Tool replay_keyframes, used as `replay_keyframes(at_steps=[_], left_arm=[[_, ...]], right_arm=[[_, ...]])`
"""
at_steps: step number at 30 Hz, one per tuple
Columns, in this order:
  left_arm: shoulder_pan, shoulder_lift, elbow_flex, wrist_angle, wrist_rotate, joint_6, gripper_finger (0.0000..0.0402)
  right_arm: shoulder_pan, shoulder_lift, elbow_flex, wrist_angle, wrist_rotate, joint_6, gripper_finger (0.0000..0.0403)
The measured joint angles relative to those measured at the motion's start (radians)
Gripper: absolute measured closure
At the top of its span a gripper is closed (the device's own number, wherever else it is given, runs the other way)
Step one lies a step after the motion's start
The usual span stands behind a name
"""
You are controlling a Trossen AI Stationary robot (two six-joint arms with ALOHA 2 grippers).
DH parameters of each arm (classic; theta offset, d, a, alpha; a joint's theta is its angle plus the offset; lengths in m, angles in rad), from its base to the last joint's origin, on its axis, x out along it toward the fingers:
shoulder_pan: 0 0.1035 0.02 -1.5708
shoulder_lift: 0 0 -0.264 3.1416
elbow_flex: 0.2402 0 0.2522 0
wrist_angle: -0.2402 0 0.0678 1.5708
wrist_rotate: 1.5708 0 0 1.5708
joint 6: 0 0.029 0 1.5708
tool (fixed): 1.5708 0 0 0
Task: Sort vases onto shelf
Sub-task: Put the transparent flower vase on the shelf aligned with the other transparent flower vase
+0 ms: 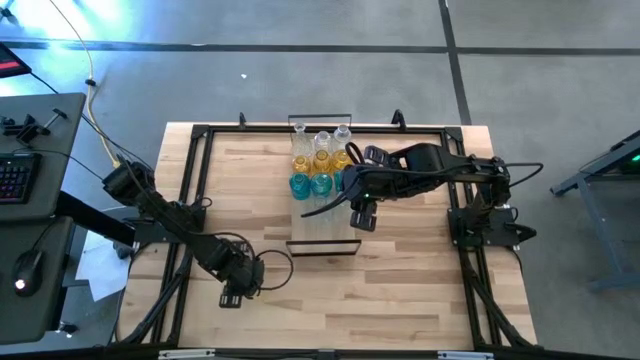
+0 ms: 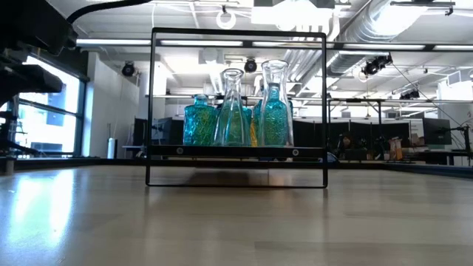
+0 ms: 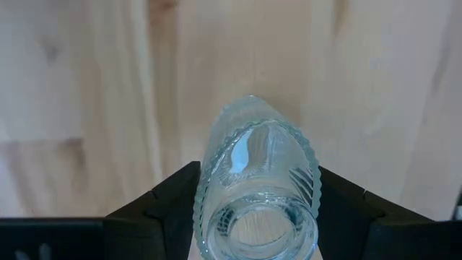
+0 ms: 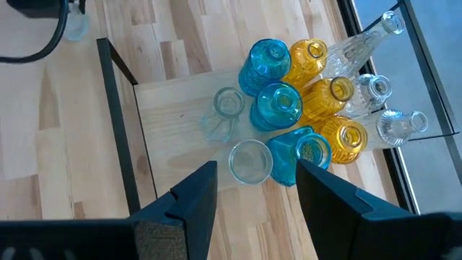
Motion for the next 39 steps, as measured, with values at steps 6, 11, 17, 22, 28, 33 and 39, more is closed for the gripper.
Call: replay_keyframes(at_steps=[6,11,17,22,28,33,39], left_arm=[[0.008,-0.079,0.000,-0.089,-0.083,-0.081,0.0197],[0.053,-0.191,0.000,-0.145,-0.154,-0.174,0.0197],[0.140,-0.312,0.000,-0.224,-0.290,-0.259,0.0197],[0.265,-0.350,0.000,-0.232,-0.365,-0.308,0.0197],[0.421,-0.341,0.022,-0.205,-0.343,-0.308,0.0197],[0.531,-0.331,0.062,-0.127,-0.322,-0.280,0.0197],[0.630,-0.306,0.100,-0.082,-0.223,-0.284,0.0197]], right_arm=[[0.000,0.000,0.000,-0.008,0.000,-0.024,0.0233],[0.000,0.000,0.000,-0.008,0.001,-0.038,0.0233],[0.000,0.000,0.000,-0.011,0.001,-0.048,0.0233],[0.000,0.000,0.000,-0.011,0.001,-0.053,0.0233],[0.000,0.000,0.000,-0.011,0.005,-0.067,0.0233],[0.000,0.000,0.000,-0.010,0.006,-0.076,0.0233],[0.000,0.000,0.000,-0.010,0.008,-0.079,0.0233]])
